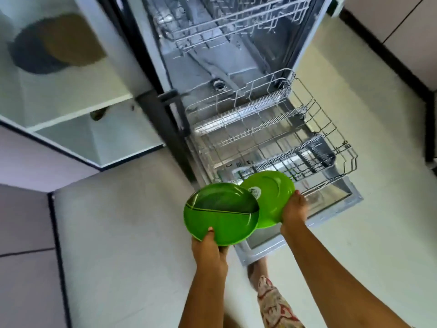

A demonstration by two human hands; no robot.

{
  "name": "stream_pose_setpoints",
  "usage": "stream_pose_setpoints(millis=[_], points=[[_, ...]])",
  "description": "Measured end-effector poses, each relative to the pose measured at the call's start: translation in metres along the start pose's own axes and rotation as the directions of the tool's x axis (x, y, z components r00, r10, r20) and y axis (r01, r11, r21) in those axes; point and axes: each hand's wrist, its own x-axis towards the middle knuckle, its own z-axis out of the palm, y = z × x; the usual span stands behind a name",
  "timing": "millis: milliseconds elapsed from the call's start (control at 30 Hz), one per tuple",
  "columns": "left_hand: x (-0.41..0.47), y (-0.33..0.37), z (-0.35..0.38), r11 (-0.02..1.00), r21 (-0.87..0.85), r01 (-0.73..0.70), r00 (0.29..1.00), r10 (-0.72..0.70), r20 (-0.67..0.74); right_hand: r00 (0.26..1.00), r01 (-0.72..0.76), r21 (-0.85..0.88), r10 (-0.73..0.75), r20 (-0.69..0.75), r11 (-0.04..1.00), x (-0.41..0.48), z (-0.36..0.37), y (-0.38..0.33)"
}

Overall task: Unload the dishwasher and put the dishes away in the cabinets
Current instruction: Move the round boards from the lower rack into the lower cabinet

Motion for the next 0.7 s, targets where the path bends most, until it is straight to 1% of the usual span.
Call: stream_pose_setpoints(millis=[67, 167, 267, 400, 500, 600, 700], points=[[-0.004, 0.007, -0.029, 1.0, 0.003, -0.007, 1.0, 0.007, -0.022, 0.999, -0.023, 0.006, 0.022, 0.022, 1.0, -0.02, 0.003, 0.014], [-0.007, 0.017, -0.064, 0.999, -0.015, -0.04, 0.998, 0.039, -0.048, 0.993, -0.064, 0.003, 0.064, 0.097, 0.998, -0.05, 0.007, 0.024], [-0.01, 0.027, -0.097, 0.995, -0.063, -0.072, 0.995, 0.067, -0.078, 0.983, -0.085, 0.018, 0.081, 0.164, 0.996, -0.081, 0.015, 0.037], [-0.014, 0.042, -0.138, 0.976, -0.185, -0.116, 0.984, 0.087, -0.156, 0.956, -0.075, -0.049, 0.086, 0.279, 0.996, -0.104, 0.04, 0.078], [-0.016, 0.053, -0.166, 0.949, -0.274, -0.158, 0.973, 0.103, -0.206, 0.918, -0.149, -0.038, 0.152, 0.366, 0.988, -0.136, 0.058, 0.089], [-0.016, 0.069, -0.183, 0.912, -0.361, -0.193, 0.967, 0.115, -0.226, 0.868, -0.183, -0.025, 0.174, 0.465, 0.983, -0.168, 0.076, 0.089], [-0.014, 0.094, -0.183, 0.86, -0.453, -0.236, 0.959, 0.129, -0.253, 0.821, -0.199, -0.024, 0.18, 0.541, 0.98, -0.185, 0.101, 0.083]])
